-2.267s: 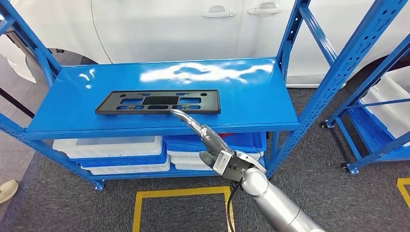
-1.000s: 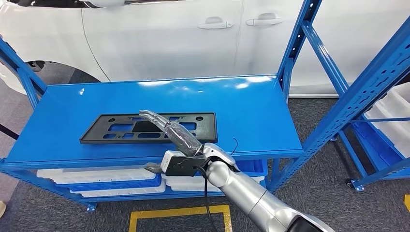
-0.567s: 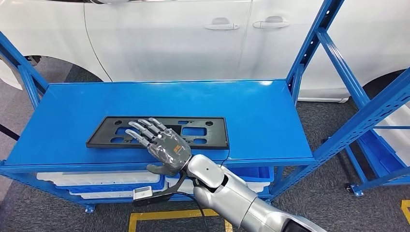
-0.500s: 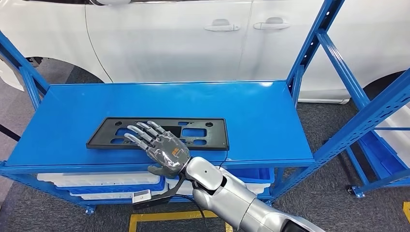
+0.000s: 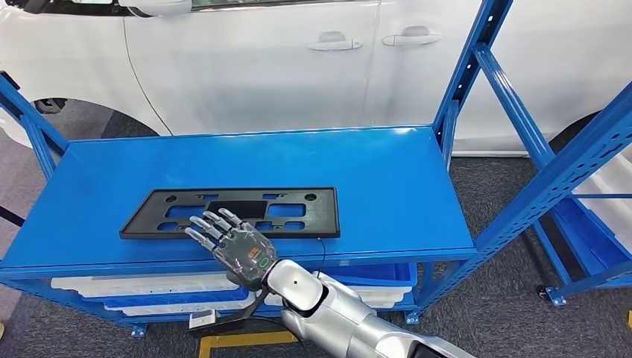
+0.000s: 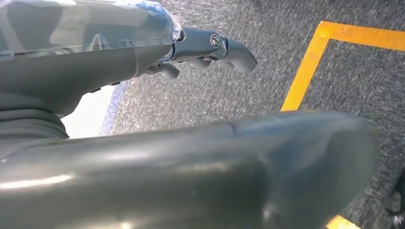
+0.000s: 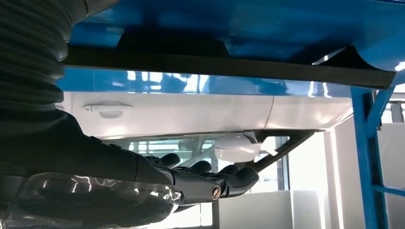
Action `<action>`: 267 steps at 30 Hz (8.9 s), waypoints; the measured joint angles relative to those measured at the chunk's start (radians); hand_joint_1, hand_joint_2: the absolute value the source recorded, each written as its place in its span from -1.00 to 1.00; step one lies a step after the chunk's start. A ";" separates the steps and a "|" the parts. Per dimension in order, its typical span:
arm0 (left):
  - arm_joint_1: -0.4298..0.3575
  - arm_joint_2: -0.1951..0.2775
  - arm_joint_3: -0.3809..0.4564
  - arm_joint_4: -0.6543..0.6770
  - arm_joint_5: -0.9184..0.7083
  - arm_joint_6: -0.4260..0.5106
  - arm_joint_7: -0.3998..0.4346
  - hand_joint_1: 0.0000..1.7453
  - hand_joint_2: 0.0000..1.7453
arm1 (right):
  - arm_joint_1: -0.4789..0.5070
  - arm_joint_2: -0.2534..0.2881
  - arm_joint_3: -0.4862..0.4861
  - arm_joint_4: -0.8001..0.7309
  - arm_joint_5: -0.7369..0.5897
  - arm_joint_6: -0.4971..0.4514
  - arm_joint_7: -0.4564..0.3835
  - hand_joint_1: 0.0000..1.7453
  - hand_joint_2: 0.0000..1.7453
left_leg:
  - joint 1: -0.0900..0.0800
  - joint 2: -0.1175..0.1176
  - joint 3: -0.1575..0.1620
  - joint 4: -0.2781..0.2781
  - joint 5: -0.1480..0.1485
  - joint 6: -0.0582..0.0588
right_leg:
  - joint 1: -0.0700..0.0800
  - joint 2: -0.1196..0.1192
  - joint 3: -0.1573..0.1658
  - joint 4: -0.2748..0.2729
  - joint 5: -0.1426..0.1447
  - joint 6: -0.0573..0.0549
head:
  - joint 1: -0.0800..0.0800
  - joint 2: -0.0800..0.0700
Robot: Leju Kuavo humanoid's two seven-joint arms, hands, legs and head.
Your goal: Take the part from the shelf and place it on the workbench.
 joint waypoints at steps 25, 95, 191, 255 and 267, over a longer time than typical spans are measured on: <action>-0.010 0.010 -0.051 0.000 0.000 -0.010 -0.001 -1.00 -1.00 | -0.141 0.047 0.080 0.111 -0.145 0.015 0.184 -1.00 1.00 | -0.015 -0.001 0.008 -0.003 -0.041 0.016 | 0.003 -0.004 -0.003 -0.017 0.017 -0.005 | 0.000 0.000; -0.019 0.034 -0.107 0.005 0.000 -0.048 -0.098 -1.00 1.00 | -0.230 0.047 0.131 0.423 -0.043 0.195 0.364 1.00 1.00 | -0.005 0.000 0.088 -0.154 0.041 0.022 | 0.008 -0.001 0.010 -0.005 0.003 0.017 | 0.000 0.000; -0.047 -0.004 -0.060 0.003 0.000 -0.116 -0.311 -1.00 1.00 | 0.349 -0.329 -0.379 -1.024 -1.366 0.849 -0.582 1.00 1.00 | -0.026 0.008 0.168 -0.167 -0.019 0.057 | 0.010 -0.007 -0.072 0.000 0.093 0.029 | 0.000 0.000; -0.049 -0.007 -0.133 0.003 0.000 -0.119 -0.272 -1.00 1.00 | 0.403 -0.369 -0.384 -1.045 -1.263 0.904 -0.634 1.00 1.00 | -0.014 0.026 0.087 -0.152 0.043 0.060 | 0.003 -0.049 0.032 0.028 -0.051 0.051 | 0.001 0.000; -0.045 0.012 -0.166 0.003 0.000 -0.137 -0.206 -1.00 1.00 | 0.400 -0.373 -0.381 -1.050 -1.234 0.916 -0.634 1.00 1.00 | -0.016 -0.093 0.057 -0.146 0.061 0.050 | 0.003 0.078 0.021 0.008 -0.014 0.026 | 0.001 0.000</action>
